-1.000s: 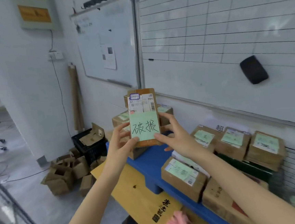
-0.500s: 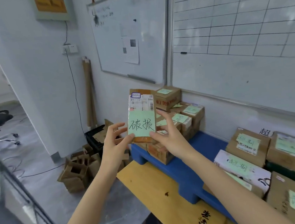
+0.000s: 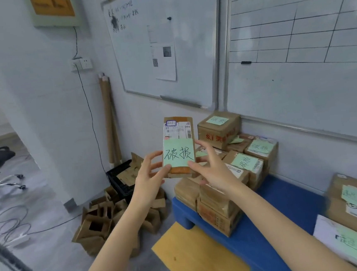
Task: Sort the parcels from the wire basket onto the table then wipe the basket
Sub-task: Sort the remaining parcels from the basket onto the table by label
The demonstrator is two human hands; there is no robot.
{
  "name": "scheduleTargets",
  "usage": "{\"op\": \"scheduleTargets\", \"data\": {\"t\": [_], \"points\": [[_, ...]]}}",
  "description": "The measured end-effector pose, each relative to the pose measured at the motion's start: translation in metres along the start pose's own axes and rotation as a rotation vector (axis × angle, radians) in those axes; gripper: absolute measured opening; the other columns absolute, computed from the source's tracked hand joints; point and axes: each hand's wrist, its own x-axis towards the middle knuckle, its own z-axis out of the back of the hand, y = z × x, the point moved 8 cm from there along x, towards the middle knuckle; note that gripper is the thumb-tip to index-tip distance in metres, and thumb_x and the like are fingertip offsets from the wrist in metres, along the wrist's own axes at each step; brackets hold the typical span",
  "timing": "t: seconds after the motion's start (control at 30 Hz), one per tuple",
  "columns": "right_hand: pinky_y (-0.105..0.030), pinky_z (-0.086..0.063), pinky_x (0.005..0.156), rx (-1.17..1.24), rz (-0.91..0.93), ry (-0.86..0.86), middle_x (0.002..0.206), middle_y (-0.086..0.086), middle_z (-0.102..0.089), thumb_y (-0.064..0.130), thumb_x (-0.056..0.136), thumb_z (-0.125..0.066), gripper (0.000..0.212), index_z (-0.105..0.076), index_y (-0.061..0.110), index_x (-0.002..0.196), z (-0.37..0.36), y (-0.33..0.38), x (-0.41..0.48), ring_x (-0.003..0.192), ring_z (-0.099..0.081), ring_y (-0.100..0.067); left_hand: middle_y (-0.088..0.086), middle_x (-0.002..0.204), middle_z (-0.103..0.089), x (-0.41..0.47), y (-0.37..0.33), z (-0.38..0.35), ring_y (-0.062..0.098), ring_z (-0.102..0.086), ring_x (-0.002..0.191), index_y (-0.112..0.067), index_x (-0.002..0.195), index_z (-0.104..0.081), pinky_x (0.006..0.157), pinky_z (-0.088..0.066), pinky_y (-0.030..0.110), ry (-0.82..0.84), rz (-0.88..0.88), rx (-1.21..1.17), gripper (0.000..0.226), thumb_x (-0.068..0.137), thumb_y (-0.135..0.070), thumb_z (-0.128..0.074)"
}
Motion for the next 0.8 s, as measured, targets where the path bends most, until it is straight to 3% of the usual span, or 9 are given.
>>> {"op": "scheduleTargets", "data": {"t": [0.1,0.2,0.27,0.4,0.57,0.8], "points": [[-0.021,-0.055,0.061,-0.031,-0.033,0.000,0.106,0.014,-0.061,0.025,0.096,-0.064,0.060,-0.030,0.042,0.143,0.005,-0.014,0.030,0.092,-0.069,-0.014,-0.005,0.118,-0.066,0.036,0.015,-0.007,0.012,-0.064,0.105,-0.044,0.120,-0.051,0.082,-0.055,0.028,0.033,0.004,0.002,0.031,0.096,-0.028,-0.062],[-0.030,-0.055,0.081,-0.111,-0.062,-0.010,0.123,0.010,-0.058,0.030,0.095,-0.065,0.061,-0.030,0.040,0.144,0.012,-0.028,0.055,0.103,-0.065,-0.013,-0.002,0.116,-0.069,0.066,0.038,-0.017,0.016,-0.066,0.106,-0.038,0.123,-0.054,0.084,-0.058,0.032,0.075,0.057,-0.050,0.032,0.096,-0.024,-0.062],[-0.033,-0.053,0.086,-0.174,-0.090,-0.014,0.127,0.010,-0.054,0.034,0.094,-0.065,0.060,-0.030,0.043,0.142,0.017,-0.037,0.066,0.101,-0.062,-0.008,0.001,0.114,-0.070,0.081,0.053,-0.025,0.019,-0.066,0.107,-0.037,0.121,-0.056,0.088,-0.058,0.039,0.103,0.108,-0.093,0.031,0.096,-0.021,-0.063],[-0.025,-0.044,0.079,-0.274,-0.131,-0.048,0.128,0.012,-0.052,0.042,0.094,-0.063,0.059,-0.030,0.042,0.143,0.035,-0.054,0.081,0.104,-0.056,-0.003,0.003,0.108,-0.073,0.107,0.080,-0.036,0.024,-0.069,0.102,-0.034,0.117,-0.058,0.085,-0.059,0.037,0.151,0.185,-0.123,0.029,0.095,-0.017,-0.064],[-0.038,-0.040,0.105,-0.319,-0.161,-0.197,0.134,0.011,-0.050,0.045,0.094,-0.060,0.056,-0.036,0.037,0.145,0.065,-0.075,0.088,0.124,-0.047,-0.009,0.004,0.102,-0.074,0.132,0.109,-0.046,0.030,-0.070,0.093,-0.030,0.113,-0.060,0.089,-0.058,0.043,0.250,0.272,-0.098,0.027,0.094,-0.013,-0.065],[-0.046,-0.045,0.105,-0.331,-0.231,-0.328,0.135,0.009,-0.050,0.047,0.094,-0.059,0.052,-0.041,0.036,0.142,0.084,-0.089,0.093,0.126,-0.047,-0.012,0.004,0.093,-0.077,0.161,0.149,-0.051,0.035,-0.070,0.093,-0.025,0.111,-0.063,0.093,-0.054,0.050,0.402,0.367,-0.045,0.025,0.092,-0.008,-0.065]]}}
